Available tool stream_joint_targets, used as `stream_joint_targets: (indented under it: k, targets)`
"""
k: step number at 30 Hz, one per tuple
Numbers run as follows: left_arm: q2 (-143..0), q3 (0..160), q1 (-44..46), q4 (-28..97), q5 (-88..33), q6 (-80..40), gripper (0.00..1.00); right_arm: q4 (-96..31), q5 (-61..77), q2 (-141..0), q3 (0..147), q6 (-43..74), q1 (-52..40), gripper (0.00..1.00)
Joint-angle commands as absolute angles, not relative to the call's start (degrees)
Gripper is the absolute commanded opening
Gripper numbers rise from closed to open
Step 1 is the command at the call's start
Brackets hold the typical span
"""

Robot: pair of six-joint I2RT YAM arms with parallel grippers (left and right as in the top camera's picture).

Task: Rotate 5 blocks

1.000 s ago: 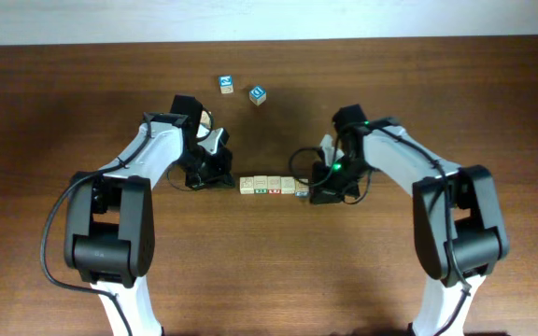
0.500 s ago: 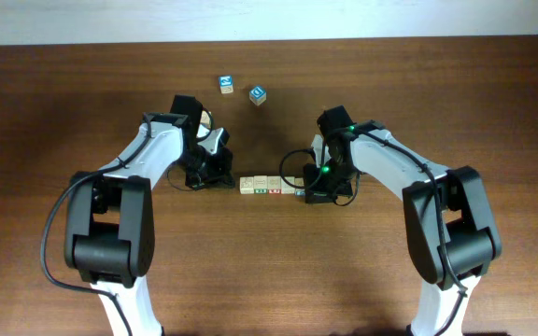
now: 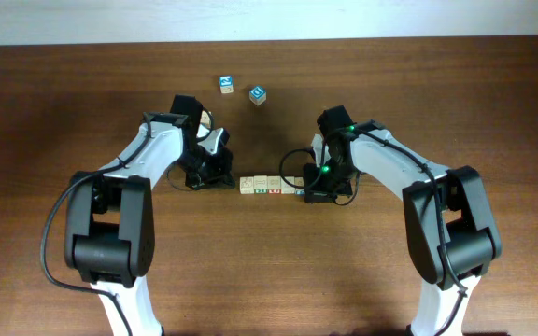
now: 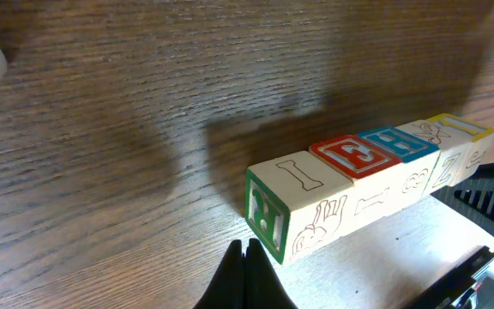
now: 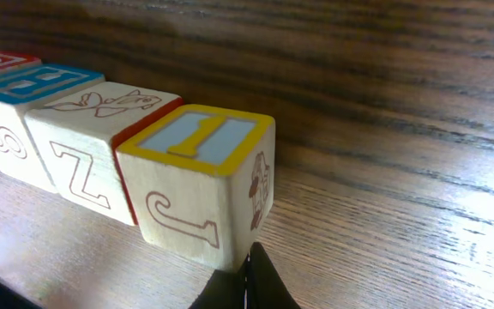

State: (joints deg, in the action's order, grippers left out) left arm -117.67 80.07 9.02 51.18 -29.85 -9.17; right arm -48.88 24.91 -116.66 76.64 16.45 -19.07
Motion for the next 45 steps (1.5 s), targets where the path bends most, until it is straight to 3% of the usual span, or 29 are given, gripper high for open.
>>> stream_joint_targets:
  k: [1,8,14,20,45]
  targets:
    - [-117.80,79.85,8.73,51.09,-30.68,-8.29,0.00,-51.05,25.17,-116.05,77.65,14.26,-18.94,0.04]
    - [-117.80,79.85,8.95,51.27,-30.68,-9.58,0.00,-52.99,28.93,-110.87,78.41,11.11,-10.37,0.04]
    - [-117.97,79.85,9.10,49.01,-29.61,-12.84,0.00,-36.67,36.95,-111.07,71.13,18.02,-7.97,0.04]
    - [-117.97,79.75,9.10,48.60,-29.61,-14.94,0.00,-29.58,37.32,-111.07,66.50,22.70,-7.97,0.04]
    - [-118.08,79.53,11.53,47.94,-29.56,-14.98,0.00,-28.47,37.41,-111.15,63.40,22.79,-7.97,0.04]
